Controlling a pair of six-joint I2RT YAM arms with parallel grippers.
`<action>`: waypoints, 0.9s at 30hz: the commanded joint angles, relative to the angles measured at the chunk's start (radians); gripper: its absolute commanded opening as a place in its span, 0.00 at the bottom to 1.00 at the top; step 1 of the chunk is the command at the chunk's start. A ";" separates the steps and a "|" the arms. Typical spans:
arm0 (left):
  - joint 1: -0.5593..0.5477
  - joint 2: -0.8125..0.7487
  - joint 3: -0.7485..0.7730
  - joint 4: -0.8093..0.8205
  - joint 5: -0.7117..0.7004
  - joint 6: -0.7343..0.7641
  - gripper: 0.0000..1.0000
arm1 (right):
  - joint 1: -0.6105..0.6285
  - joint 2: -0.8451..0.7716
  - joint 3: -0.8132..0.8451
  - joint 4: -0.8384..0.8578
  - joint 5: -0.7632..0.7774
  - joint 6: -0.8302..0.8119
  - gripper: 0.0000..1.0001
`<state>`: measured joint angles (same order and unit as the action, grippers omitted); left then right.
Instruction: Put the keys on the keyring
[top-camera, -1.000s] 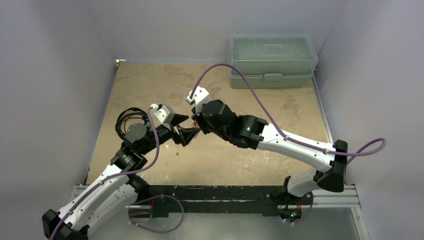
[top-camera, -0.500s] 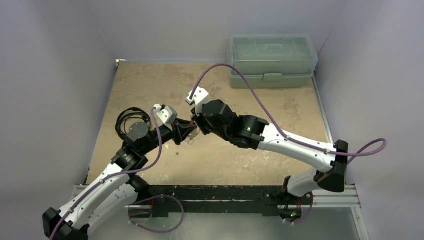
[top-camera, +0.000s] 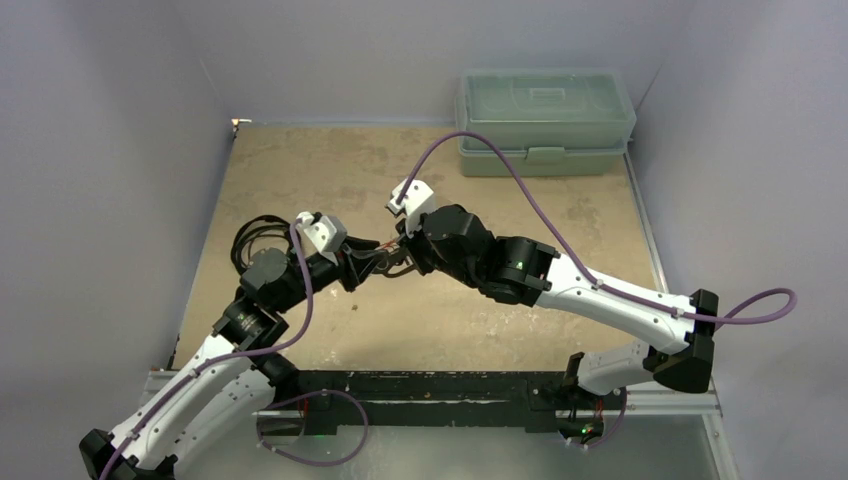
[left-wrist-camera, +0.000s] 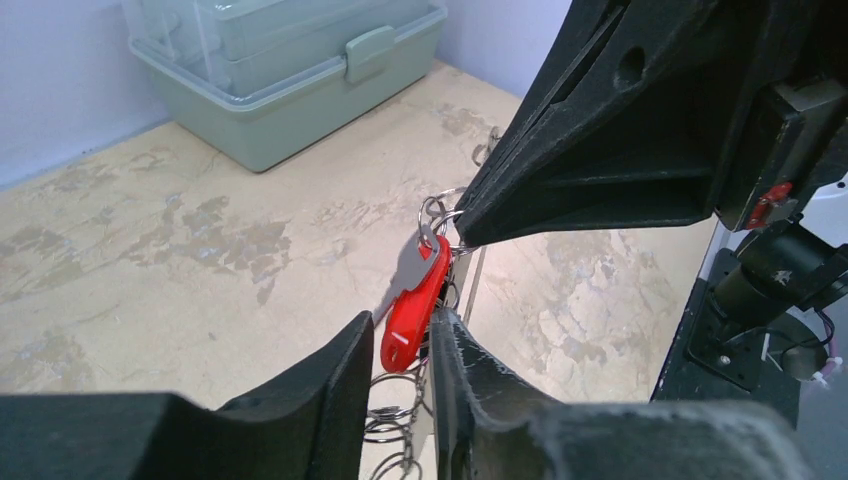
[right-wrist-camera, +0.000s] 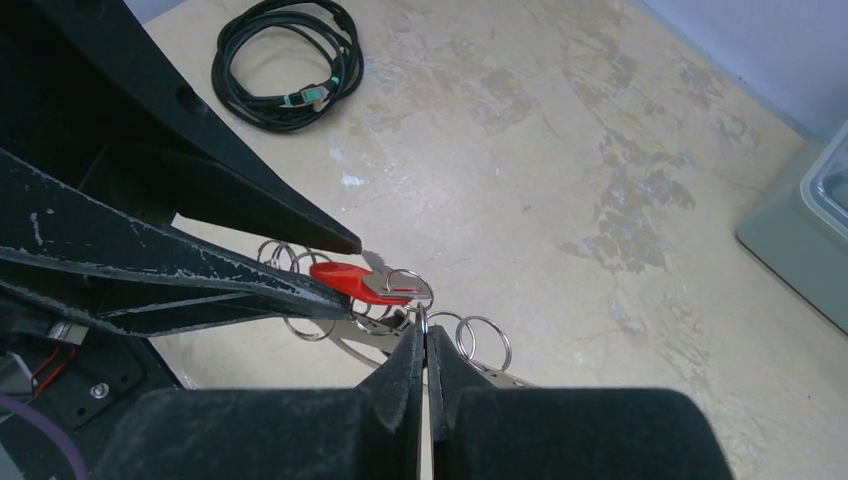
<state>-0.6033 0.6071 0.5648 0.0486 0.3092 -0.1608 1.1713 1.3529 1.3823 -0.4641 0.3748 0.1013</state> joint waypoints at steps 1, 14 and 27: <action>0.002 -0.012 0.054 -0.013 -0.008 0.004 0.28 | 0.005 -0.025 -0.004 0.014 -0.003 -0.019 0.00; 0.002 -0.064 0.076 -0.121 -0.228 0.036 0.57 | 0.005 -0.085 -0.054 0.023 -0.153 -0.089 0.00; 0.002 -0.116 0.063 -0.011 0.214 -0.047 0.75 | 0.005 -0.188 -0.182 0.133 -0.274 -0.247 0.00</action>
<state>-0.6033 0.4744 0.5987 -0.0113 0.3637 -0.1608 1.1713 1.2125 1.2320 -0.4294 0.1555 -0.0746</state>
